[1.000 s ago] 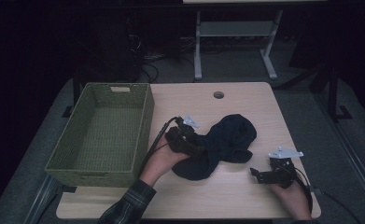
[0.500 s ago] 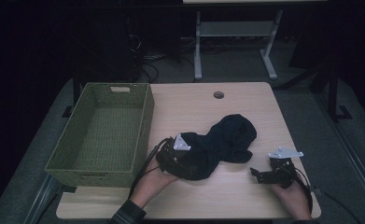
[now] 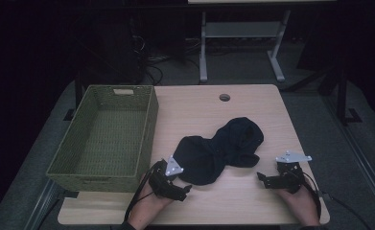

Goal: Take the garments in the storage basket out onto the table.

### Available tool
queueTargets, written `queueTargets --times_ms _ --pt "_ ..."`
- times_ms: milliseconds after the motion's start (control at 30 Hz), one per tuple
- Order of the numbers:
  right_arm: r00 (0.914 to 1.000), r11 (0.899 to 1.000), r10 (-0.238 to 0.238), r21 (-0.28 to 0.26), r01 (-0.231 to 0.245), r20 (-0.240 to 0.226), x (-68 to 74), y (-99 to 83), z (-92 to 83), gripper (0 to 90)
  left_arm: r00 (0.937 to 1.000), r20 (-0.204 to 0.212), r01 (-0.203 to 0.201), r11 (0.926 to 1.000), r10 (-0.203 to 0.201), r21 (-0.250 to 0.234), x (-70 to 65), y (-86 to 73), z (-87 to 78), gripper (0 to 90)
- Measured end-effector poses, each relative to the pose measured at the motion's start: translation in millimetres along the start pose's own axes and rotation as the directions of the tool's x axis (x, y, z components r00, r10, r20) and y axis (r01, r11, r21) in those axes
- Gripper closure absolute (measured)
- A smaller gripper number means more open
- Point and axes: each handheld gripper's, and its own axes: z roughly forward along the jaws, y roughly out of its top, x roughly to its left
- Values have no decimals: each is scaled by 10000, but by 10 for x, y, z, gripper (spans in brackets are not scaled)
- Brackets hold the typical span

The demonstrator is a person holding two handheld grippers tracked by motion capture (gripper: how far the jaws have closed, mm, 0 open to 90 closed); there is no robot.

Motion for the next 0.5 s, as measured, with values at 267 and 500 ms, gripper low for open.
queueTargets --times_ms 267,500 --pt "10000 10000 -59 -11 59 -12 -4 0 0 59 9994 -338 -33 10000 31 -54 -24 -90 82 130" --pt "10000 9998 -25 212 27 -72 21 22 -35 95 9994 118 321 9987 -316 -401 7 -155 140 129"
